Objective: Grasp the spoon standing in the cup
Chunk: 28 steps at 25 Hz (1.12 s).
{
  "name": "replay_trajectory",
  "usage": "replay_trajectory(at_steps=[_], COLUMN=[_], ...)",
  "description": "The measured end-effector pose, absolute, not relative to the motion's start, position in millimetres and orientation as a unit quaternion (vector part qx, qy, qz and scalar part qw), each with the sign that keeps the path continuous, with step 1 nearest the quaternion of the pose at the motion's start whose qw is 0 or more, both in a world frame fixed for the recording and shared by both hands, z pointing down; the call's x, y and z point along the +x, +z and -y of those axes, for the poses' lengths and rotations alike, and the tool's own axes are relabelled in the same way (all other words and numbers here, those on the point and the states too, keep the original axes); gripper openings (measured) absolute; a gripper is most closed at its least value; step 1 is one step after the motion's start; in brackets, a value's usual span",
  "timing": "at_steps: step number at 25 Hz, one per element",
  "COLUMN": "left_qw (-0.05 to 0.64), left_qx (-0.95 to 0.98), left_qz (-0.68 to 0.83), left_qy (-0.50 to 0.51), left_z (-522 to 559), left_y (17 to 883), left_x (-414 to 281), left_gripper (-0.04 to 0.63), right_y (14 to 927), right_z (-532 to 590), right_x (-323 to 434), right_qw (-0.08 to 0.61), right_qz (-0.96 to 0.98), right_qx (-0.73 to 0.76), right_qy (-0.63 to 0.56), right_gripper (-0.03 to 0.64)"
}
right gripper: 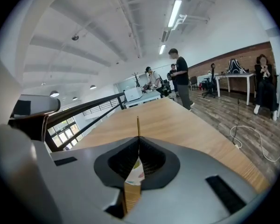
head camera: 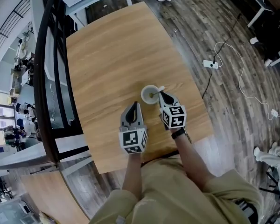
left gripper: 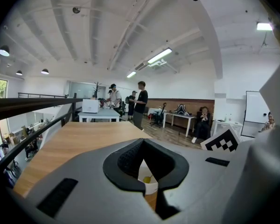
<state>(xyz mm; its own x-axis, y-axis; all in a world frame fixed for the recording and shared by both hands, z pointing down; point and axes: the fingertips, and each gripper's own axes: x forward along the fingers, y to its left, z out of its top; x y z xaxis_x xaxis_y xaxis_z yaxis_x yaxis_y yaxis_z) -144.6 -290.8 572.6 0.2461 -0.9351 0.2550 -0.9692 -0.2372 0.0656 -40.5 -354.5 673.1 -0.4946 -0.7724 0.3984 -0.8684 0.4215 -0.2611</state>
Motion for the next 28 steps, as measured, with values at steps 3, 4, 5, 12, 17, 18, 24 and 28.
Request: replay_trajectory(at_steps=[3, 4, 5, 12, 17, 18, 24, 28], left_qw=[0.091, 0.087, 0.082, 0.061, 0.03, 0.024, -0.011, -0.028], left_qx=[0.783, 0.782, 0.782, 0.779, 0.784, 0.785, 0.787, 0.788], left_qz=[0.611, 0.613, 0.615, 0.622, 0.619, 0.618, 0.617, 0.615], left_qy=[0.074, 0.071, 0.068, 0.052, 0.032, 0.028, 0.012, 0.002], left_z=[286, 285, 284, 273, 257, 254, 234, 224], left_y=[557, 552, 546, 512, 472, 463, 421, 401], left_x=[-149, -151, -153, -166, -168, -167, -173, -174], left_gripper=[0.002, 0.002, 0.002, 0.002, 0.002, 0.002, 0.002, 0.002], right_y=[650, 640, 630, 553, 492, 480, 422, 400], right_z=[345, 342, 339, 315, 293, 289, 264, 251], right_x=[-41, -41, -40, -38, -36, -35, -43, -47], right_qw=[0.102, 0.099, 0.096, 0.069, 0.037, 0.028, -0.012, -0.019], right_qz=[0.843, 0.844, 0.846, 0.856, 0.859, 0.86, 0.863, 0.864], right_qx=[0.492, 0.493, 0.493, 0.504, 0.508, 0.508, 0.504, 0.504], right_qy=[0.195, 0.186, 0.176, 0.094, 0.045, 0.039, 0.0, -0.019], right_gripper=[0.015, 0.016, 0.015, 0.015, 0.015, 0.015, 0.015, 0.016])
